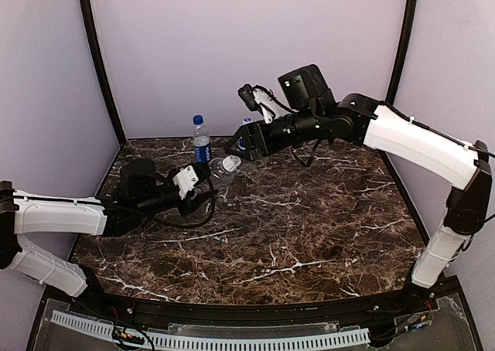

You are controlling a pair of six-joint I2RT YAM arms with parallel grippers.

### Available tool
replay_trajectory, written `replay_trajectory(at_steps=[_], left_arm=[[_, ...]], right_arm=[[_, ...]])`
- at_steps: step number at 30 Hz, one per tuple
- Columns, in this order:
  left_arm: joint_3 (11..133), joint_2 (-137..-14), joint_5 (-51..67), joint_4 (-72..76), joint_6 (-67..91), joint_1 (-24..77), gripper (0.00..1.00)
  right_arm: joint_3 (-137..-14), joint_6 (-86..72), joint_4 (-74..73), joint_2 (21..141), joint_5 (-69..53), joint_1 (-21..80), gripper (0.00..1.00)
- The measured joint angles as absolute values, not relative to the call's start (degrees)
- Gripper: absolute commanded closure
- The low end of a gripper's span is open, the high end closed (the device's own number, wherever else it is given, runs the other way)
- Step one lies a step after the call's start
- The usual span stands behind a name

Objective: Unscrew the bottle caps

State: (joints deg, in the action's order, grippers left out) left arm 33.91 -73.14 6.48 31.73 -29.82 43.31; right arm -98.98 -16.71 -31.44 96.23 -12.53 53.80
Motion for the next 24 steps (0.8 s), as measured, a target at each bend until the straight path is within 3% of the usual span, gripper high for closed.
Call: replay_trajectory(at_steps=[3,9,12,15,24], left_arm=[[33.9,-73.1,6.3,31.7,-29.8,43.3,0.5],[33.9,-73.1,6.2,31.7,-30.1,43.3,0.5],[33.9,-73.1,6.0,31.6,-30.4,43.3,0.5],[33.9,-73.2,5.7,31.4,-30.6,43.3,0.5],[33.8,-73.2,11.4,28.7,-30.3,42.9,0.5]], right_arm=[[-99.7,-18.5,-33.3,97.8,-13.1,53.8,0.29],[-101.4,-19.7,-35.7,101.2,-15.0,54.1,0.51],[-102.0,-20.0,-36.3,102.4,-16.6,54.2,0.72],[-102.4,-19.8,-36.7,102.6,-17.5,54.4,1.0],[-100.9,-5.7,-38.0,101.8,-16.6,55.8,1.0]])
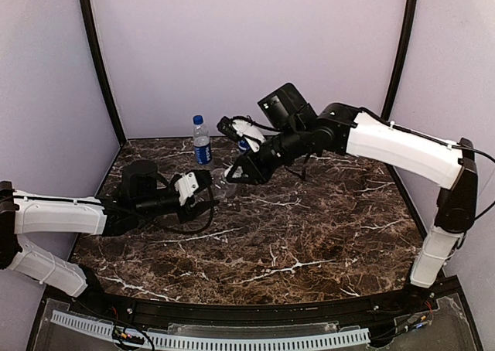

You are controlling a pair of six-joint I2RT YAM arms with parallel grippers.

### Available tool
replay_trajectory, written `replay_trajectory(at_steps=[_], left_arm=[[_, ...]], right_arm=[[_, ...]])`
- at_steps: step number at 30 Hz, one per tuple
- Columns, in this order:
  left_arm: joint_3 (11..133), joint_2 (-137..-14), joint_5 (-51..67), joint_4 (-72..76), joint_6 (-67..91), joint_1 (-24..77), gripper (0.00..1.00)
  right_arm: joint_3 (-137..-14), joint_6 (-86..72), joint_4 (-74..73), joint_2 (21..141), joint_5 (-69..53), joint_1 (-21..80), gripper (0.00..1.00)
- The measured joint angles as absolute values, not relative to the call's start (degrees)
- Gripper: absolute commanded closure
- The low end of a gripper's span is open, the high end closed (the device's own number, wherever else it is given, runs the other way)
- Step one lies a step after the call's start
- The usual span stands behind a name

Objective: Unscrew the bottle caps

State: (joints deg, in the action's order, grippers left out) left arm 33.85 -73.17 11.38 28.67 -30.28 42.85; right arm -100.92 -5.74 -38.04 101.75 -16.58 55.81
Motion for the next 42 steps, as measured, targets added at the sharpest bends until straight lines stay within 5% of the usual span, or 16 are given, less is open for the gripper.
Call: replay_trajectory(at_steps=[10,19,24,29,37,42], left_arm=[[33.8,-73.1,33.0,16.8,-32.1,43.2,0.52],[33.8,-73.1,36.8,10.5,-34.1,43.2,0.52],[33.8,-73.1,36.1,10.4,-34.0,42.9,0.52],[33.8,-72.7,36.7,12.3,-33.7,43.3,0.52],[33.6,-72.2,30.3,18.3,-31.0,43.4,0.52],[32.5,-72.2,22.5,24.3,-29.5,43.4,0.52]], right_arm=[[-86.9,42.5,-37.6,92.9,-10.5,65.1,1.0],[-82.0,70.4,-33.1,91.9,-5.5,68.3,0.99],[-80.6,76.1,-30.9,91.7,-3.1,68.6,0.43],[-78.4,76.4,-25.5,91.1,-0.5,68.6,0.03],[-73.6,67.5,-19.2,84.0,0.8,68.6,0.01],[-74.0,47.9,-16.5,79.0,-6.4,65.5,0.01]])
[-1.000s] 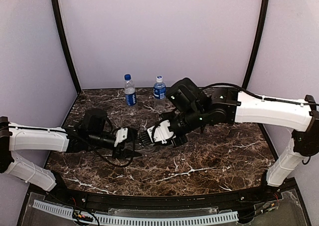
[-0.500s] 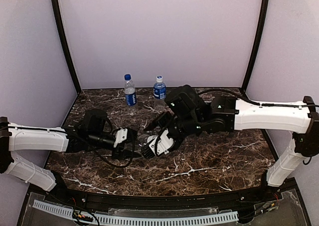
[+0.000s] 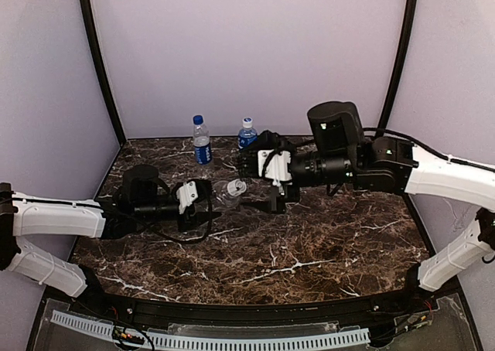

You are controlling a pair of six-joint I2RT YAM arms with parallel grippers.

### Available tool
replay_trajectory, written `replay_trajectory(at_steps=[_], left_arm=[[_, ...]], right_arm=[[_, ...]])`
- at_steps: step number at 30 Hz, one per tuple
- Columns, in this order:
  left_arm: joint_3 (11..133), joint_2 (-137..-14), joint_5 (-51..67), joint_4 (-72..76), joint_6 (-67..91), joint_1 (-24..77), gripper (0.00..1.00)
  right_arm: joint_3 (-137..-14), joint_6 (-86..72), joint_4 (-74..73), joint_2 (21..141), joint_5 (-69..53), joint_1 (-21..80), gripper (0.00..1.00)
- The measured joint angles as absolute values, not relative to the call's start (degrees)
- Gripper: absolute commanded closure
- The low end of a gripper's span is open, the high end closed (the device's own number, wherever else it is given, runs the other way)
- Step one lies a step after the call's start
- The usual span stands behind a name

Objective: Unscrew the bottle caps

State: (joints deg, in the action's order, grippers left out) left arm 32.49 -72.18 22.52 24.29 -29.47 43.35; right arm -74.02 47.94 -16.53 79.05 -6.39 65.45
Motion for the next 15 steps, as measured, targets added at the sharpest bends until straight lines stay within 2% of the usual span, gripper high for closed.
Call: replay_trajectory(at_steps=[7,11,15], left_arm=[[32.4,-72.2,11.9,28.9,-28.6,43.4,0.52],[32.4,-72.2,9.1,29.2,-28.5,43.4,0.52],[32.4,-72.4,8.0,29.2,-28.4,43.4,0.52]], right_arm=[[-83.3,12.4,-17.9,84.2,-9.8,57.1,0.19],[-95.3,-5.6,-25.3,93.0,-9.2,55.5,0.21],[-103.9,-15.2,-33.2,99.4,-9.1,55.4,0.22]])
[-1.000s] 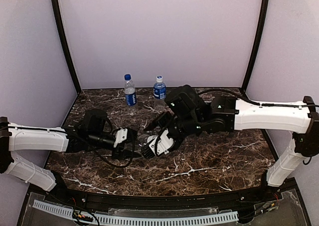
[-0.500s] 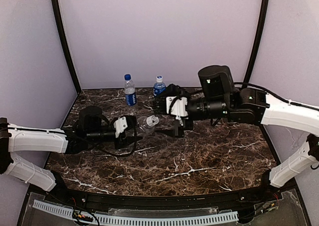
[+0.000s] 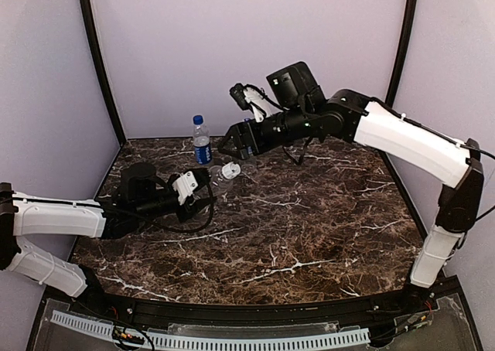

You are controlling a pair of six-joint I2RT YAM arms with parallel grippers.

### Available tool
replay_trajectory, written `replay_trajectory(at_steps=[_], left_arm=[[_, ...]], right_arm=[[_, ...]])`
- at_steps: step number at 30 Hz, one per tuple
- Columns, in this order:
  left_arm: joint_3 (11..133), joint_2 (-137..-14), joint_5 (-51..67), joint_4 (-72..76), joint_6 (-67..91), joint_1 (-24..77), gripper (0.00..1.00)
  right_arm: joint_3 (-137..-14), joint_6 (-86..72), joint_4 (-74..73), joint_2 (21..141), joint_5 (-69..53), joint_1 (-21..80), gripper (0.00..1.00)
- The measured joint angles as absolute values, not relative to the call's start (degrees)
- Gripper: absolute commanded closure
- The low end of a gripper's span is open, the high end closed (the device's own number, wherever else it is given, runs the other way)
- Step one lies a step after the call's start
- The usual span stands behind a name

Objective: Unscrew the bottle caps

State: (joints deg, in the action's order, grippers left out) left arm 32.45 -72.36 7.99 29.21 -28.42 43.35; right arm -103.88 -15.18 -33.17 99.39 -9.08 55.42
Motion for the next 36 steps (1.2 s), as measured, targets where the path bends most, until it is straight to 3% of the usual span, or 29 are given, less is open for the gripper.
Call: replay_trajectory(at_steps=[13,20,23,29,36], left_arm=[[32.4,-72.8,6.9,30.0,-28.7,43.4,0.52],[32.4,-73.1,6.9,30.2,-29.0,43.4,0.52],[32.4,-73.1,6.9,30.2,-29.2,43.4,0.52],[32.4,-73.1,8.2,29.7,-29.2,43.2,0.52],[32.4,-73.1,20.0,23.5,-30.6,43.2,0.51]], right_arm=[[-107.8,-23.4,-45.6,105.3,-12.8,55.4,0.46],[-109.0,-22.7,-46.3,106.3,-15.3,55.4,0.79],[-109.0,-22.6,-46.3,106.3,-15.7,55.4,1.0],[-108.6,-16.3,-46.3,106.2,-16.1,55.8,1.0],[-94.7,10.7,-41.7,97.8,-9.1,61.7,1.0]])
